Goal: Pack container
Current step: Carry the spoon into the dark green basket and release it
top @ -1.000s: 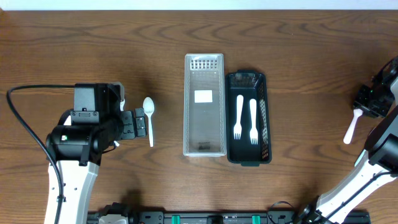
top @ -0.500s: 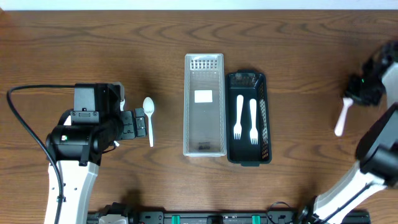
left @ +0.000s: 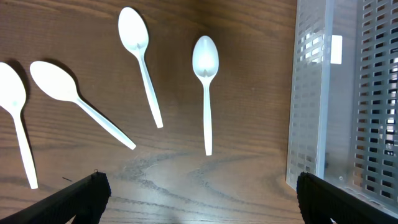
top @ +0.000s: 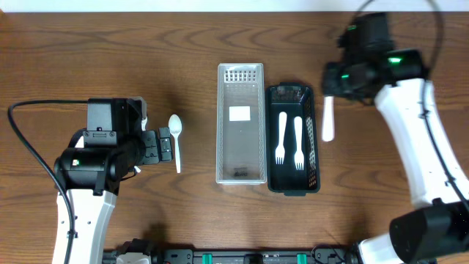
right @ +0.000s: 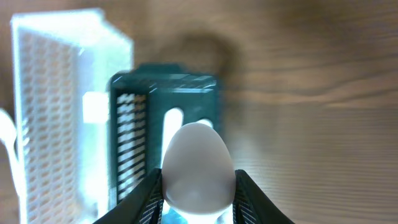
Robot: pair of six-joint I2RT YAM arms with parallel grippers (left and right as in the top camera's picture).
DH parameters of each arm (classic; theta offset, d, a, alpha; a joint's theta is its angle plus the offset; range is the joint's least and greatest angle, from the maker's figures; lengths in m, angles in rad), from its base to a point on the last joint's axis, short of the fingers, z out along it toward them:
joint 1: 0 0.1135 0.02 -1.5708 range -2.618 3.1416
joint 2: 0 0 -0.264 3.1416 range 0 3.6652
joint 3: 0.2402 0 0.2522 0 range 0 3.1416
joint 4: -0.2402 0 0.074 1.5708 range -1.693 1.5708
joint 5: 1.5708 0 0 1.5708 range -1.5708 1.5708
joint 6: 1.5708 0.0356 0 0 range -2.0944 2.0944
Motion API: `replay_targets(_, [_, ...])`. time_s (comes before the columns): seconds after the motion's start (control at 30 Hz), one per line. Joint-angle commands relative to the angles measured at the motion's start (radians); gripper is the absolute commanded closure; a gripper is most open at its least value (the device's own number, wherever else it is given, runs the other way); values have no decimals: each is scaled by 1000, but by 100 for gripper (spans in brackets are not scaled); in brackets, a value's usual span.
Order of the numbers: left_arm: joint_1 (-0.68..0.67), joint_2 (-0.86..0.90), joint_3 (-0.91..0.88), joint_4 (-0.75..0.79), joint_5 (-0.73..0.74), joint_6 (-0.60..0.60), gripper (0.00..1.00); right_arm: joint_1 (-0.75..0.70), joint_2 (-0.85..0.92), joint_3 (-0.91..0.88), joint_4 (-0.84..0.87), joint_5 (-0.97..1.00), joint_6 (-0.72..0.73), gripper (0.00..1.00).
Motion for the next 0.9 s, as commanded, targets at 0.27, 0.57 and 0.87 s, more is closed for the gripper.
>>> replay_targets(0.27, [-2,-2,18,-2,-12,-1,2,186,188,-155,42,3,121,76])
replay_targets(0.57, [-2,-2,18,-2,-12,-1,2,188,207,-187,106,4,122,45])
replay_targets(0.87, [-2,-2,18,-3,-12,-1,2,47,72,72,-59,114,111,44])
